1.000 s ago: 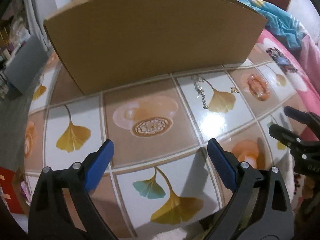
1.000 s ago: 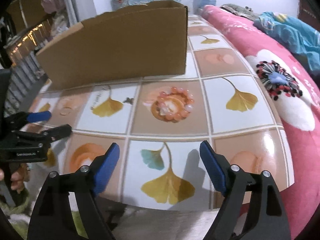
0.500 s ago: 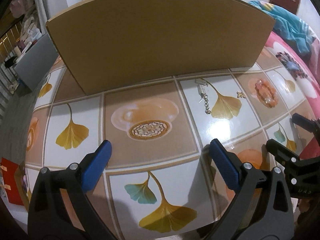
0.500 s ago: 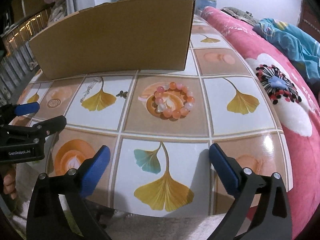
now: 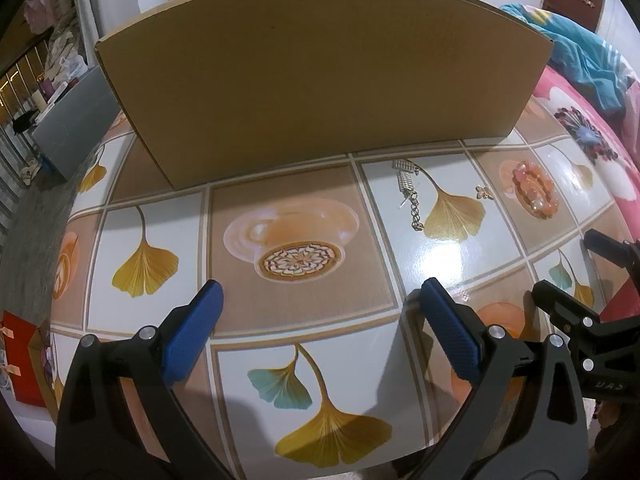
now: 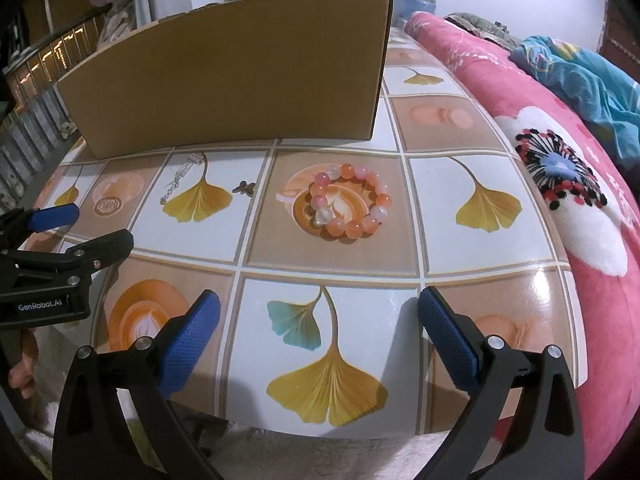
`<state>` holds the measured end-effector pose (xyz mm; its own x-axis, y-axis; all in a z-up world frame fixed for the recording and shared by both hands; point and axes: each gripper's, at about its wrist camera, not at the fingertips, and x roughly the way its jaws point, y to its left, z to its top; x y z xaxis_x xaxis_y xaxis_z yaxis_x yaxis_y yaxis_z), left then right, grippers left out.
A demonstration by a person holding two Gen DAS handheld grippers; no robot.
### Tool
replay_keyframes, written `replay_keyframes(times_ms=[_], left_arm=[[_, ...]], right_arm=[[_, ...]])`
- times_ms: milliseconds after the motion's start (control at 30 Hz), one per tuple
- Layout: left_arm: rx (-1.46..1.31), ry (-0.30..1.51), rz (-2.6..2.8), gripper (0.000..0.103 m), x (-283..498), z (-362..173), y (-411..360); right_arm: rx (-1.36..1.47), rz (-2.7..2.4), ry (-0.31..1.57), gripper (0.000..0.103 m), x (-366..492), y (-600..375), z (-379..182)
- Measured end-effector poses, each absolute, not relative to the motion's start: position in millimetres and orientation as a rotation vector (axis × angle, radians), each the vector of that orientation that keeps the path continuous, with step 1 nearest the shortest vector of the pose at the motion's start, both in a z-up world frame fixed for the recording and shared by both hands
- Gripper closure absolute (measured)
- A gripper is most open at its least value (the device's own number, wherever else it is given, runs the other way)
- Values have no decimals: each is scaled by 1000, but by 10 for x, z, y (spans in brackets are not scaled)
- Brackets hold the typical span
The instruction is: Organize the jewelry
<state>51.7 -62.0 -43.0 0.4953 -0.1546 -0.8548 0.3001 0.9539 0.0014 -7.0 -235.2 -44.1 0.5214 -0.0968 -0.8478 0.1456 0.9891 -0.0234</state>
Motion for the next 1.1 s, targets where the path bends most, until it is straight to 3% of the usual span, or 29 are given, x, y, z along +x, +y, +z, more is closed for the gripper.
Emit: replay_keyframes(times_ms=[1100], left_arm=[[225,1075,-383,7,758,-374,-587]], right_arm=[[92,-199,1092,6,50,-2271,-415]])
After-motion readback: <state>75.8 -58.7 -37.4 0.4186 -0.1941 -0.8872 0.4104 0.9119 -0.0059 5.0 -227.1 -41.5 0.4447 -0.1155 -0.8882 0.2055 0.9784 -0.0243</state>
